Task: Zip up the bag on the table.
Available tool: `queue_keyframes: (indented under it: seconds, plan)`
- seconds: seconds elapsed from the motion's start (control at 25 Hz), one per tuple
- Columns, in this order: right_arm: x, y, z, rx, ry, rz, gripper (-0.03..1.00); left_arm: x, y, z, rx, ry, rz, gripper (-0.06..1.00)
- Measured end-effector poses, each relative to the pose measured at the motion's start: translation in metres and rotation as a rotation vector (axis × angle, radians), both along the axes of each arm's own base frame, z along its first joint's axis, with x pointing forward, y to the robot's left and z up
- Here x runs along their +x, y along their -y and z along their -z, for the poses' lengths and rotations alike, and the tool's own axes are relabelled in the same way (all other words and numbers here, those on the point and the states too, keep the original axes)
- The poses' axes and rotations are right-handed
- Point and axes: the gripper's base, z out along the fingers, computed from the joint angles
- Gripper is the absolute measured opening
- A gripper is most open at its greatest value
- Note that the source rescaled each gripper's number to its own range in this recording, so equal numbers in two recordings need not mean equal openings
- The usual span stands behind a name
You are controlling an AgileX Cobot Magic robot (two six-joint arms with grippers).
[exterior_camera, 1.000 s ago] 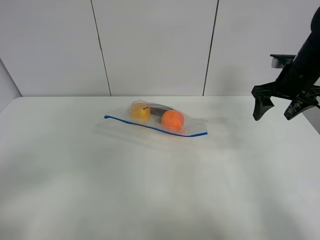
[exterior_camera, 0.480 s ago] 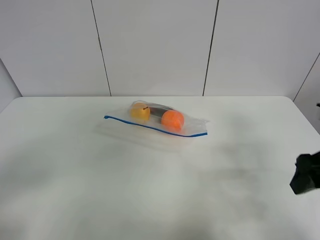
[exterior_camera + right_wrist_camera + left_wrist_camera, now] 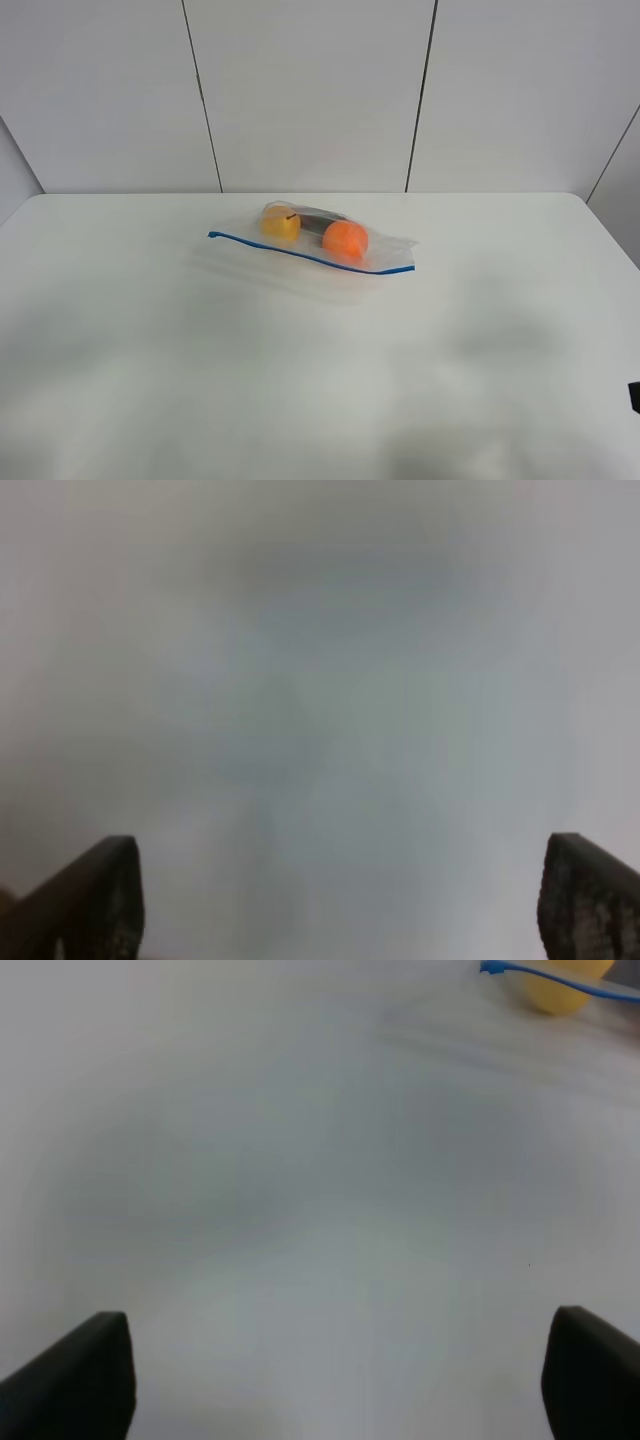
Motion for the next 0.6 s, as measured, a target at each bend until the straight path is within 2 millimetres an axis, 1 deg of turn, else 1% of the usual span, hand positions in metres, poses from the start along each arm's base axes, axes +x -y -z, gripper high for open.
queue_keyframes:
  seconds: [0.36,0.48,0.6]
  plan:
    - [-0.036,0.000,-0.007,0.000,0.234,0.000,0.92,0.000,0.000,0.000,0.000,0.000,0.000,0.94]
    - [-0.051,0.000,-0.007,0.000,0.331,0.002,0.92,0.000,0.000,0.000,0.000,0.000,0.000,0.94]
    - [-0.054,0.000,-0.007,0.000,0.354,0.002,0.92,0.000,0.000,0.000,0.000,0.000,0.000,0.94]
